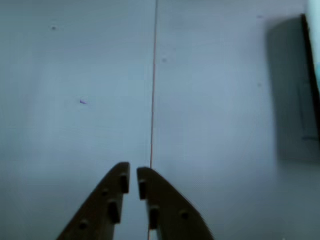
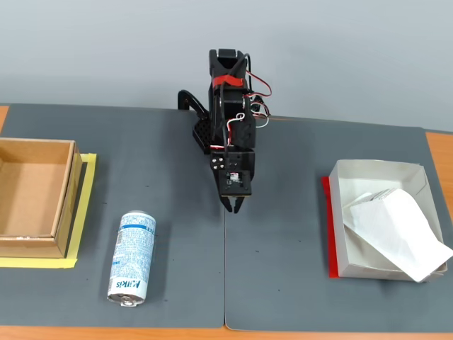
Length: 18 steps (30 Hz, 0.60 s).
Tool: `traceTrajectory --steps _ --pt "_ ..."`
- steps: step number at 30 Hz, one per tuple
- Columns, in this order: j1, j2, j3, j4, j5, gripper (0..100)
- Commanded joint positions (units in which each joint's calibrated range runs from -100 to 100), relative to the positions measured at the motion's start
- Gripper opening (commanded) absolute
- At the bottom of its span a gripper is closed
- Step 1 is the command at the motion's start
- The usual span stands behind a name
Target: Pick the sandwich and put it in the gray box
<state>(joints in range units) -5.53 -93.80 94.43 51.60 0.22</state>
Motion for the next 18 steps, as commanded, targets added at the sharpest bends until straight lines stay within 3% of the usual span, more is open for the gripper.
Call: traceTrajectory --steps 1,18 --pt "0.42 -1.71 0.5 0.22 0.28 2" --pt "-0.03 -5.52 3.31 4.65 0.17 2"
